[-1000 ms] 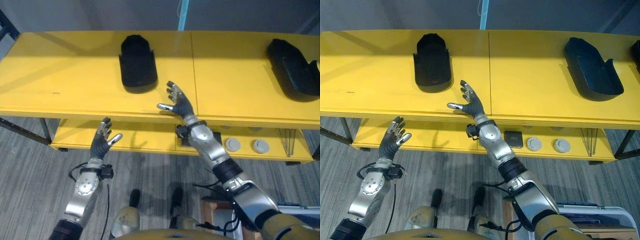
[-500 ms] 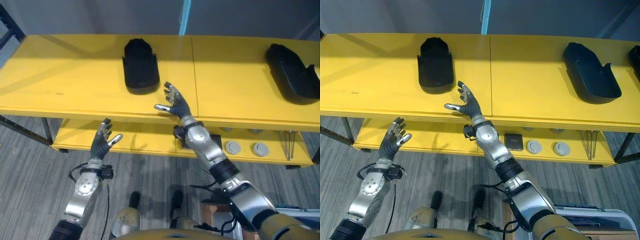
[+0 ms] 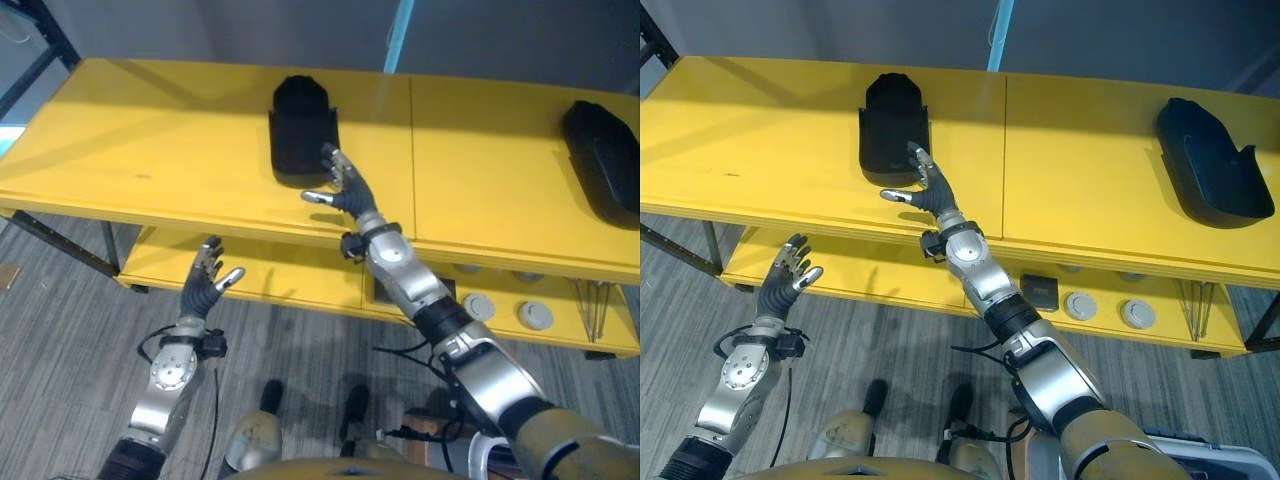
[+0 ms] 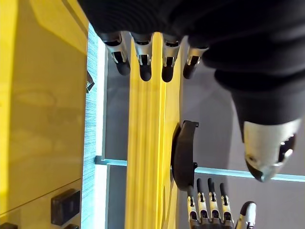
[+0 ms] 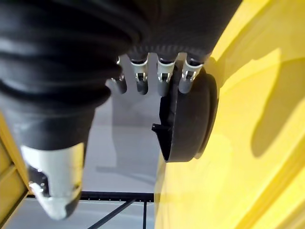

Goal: Move parts from the plastic box to the shelf.

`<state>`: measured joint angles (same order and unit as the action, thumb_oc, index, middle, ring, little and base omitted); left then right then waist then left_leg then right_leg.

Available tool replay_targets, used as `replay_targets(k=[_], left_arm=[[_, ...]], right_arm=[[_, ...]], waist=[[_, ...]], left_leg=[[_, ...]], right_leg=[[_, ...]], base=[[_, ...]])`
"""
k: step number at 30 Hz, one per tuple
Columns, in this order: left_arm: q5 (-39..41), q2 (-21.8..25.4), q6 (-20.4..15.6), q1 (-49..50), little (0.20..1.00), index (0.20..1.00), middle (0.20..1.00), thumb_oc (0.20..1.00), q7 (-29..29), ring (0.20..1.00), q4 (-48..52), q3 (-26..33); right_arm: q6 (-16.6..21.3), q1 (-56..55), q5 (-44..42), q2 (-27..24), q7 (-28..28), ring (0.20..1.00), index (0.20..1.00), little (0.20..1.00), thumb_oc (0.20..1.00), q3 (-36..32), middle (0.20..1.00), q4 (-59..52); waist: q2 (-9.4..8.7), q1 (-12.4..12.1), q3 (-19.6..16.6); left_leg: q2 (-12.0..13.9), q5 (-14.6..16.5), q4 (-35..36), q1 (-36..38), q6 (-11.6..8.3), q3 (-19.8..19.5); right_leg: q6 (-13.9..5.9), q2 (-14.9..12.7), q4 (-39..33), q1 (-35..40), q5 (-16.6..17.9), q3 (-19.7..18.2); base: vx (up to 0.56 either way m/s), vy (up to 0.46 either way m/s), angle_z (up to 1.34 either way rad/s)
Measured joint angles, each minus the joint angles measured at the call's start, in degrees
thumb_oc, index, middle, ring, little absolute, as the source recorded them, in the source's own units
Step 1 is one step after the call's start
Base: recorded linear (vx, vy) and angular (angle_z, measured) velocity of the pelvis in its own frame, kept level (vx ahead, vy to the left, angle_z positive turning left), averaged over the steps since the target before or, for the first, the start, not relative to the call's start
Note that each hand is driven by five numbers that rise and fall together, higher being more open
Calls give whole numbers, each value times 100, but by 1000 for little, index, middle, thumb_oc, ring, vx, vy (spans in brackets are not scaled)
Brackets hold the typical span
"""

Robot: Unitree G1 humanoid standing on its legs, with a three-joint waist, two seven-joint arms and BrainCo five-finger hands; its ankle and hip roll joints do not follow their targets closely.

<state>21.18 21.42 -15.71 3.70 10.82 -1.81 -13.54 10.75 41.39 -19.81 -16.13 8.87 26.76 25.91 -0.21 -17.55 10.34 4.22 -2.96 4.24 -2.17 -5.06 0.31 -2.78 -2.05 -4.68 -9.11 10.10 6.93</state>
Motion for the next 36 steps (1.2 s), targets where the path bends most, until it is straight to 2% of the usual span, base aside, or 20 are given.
replay_targets(k=[5, 12, 26, 34, 36], left_arm=[[0, 0, 0, -5, 1000, 1000, 1000, 1000, 8, 1000, 0, -3], [0, 30, -3, -35, 1000, 1000, 1000, 1000, 28, 1000, 0, -27], [1, 85, -16, -183, 1000, 1000, 1000, 1000, 137, 1000, -60, -66], [1, 89, -20, -478, 1000, 1000, 1000, 1000, 154, 1000, -352, -214], [0, 66, -20, -530, 1000, 1000, 1000, 1000, 163, 1000, -348, -222]], right_arm=[[-55, 0, -11, 124, -13, 1000, 1000, 1000, 1000, 19, 1000, 0], [-38, 23, -121, 247, -76, 1000, 1000, 1000, 1000, 176, 1000, 9], [33, 562, -120, 338, 7, 1000, 1000, 1000, 1000, 165, 1000, 373], [40, 717, -133, 378, 36, 1000, 1000, 1000, 1000, -3, 1000, 405], [27, 381, -377, 329, -2, 1000, 1000, 1000, 1000, -36, 1000, -273]], waist=[[-7, 8, -4], [-131, -18, -86], [-90, -121, -59], [-49, -84, -35], [-50, -48, -35]], left_leg=[[-10, 0, -1, -15, 0, -20], [-36, -44, -15, -280, 3, -22], [-79, -128, -16, -599, 19, -58], [-91, -163, 2, -697, 13, -125], [-92, -159, 12, -653, 15, -77]], right_leg=[[-5, -8, 0, -13, -5, 2], [0, -34, 0, -276, 10, 2], [-6, -82, -1, -576, 74, 26], [-5, -96, 0, -638, 75, 119], [21, -90, 1, -620, 97, 78]], base=[[1, 3, 2], [-25, 2, 1], [-12, 9, 2], [-7, 25, 5], [-9, 29, -7]])
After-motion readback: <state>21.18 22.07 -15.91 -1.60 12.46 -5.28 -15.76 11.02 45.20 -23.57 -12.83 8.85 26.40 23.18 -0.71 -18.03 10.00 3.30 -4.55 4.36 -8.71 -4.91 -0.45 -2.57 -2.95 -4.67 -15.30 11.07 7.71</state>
